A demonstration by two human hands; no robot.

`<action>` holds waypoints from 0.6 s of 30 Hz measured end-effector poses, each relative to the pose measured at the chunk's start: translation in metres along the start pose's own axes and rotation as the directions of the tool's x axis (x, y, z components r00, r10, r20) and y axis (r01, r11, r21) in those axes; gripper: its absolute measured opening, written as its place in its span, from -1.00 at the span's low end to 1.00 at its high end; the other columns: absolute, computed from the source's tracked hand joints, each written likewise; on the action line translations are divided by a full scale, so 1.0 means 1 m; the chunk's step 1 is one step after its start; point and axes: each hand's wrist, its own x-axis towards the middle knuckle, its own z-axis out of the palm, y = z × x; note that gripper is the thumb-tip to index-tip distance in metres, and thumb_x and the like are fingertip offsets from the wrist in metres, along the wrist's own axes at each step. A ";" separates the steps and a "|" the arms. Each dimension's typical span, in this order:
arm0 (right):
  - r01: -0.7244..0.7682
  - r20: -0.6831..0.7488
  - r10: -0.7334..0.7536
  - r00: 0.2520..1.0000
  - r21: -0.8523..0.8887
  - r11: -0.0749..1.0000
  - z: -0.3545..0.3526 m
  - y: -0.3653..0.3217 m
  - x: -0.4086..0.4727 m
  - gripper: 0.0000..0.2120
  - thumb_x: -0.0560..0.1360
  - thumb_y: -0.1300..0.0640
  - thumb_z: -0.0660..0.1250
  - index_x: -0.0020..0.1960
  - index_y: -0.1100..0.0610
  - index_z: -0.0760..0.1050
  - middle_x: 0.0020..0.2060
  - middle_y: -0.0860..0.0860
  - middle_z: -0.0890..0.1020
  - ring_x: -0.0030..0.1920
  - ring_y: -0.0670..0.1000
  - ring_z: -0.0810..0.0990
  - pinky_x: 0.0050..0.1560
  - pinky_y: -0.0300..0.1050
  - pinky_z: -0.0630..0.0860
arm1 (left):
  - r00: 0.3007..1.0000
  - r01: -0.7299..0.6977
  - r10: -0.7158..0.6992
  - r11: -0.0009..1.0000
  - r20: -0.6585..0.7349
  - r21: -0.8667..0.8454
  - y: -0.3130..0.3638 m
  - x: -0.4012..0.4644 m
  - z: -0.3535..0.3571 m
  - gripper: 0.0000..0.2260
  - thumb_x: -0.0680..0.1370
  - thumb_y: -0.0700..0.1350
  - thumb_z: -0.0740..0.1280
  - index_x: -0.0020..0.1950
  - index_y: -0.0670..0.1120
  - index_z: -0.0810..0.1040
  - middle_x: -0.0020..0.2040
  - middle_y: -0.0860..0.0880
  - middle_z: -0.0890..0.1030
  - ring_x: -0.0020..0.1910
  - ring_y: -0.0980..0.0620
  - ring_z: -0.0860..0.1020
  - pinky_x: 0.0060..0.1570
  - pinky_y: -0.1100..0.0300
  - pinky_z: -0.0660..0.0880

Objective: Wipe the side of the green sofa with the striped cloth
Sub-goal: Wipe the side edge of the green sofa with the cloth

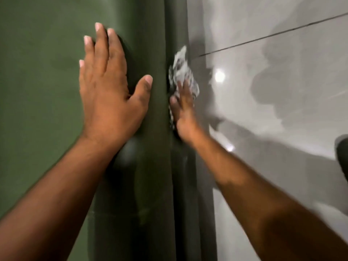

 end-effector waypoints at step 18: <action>-0.054 -0.060 0.055 0.997 0.025 0.998 0.002 0.032 -0.027 -0.46 0.60 0.07 0.09 0.52 0.18 0.04 0.55 0.24 0.04 0.55 0.23 -0.02 0.53 0.27 -0.01 | 0.999 0.030 -0.027 0.994 -0.027 0.104 0.007 -0.162 -0.004 -0.31 0.59 0.10 0.20 0.58 -0.22 0.05 0.61 -0.25 0.07 0.60 -0.21 0.00 0.57 -0.08 0.00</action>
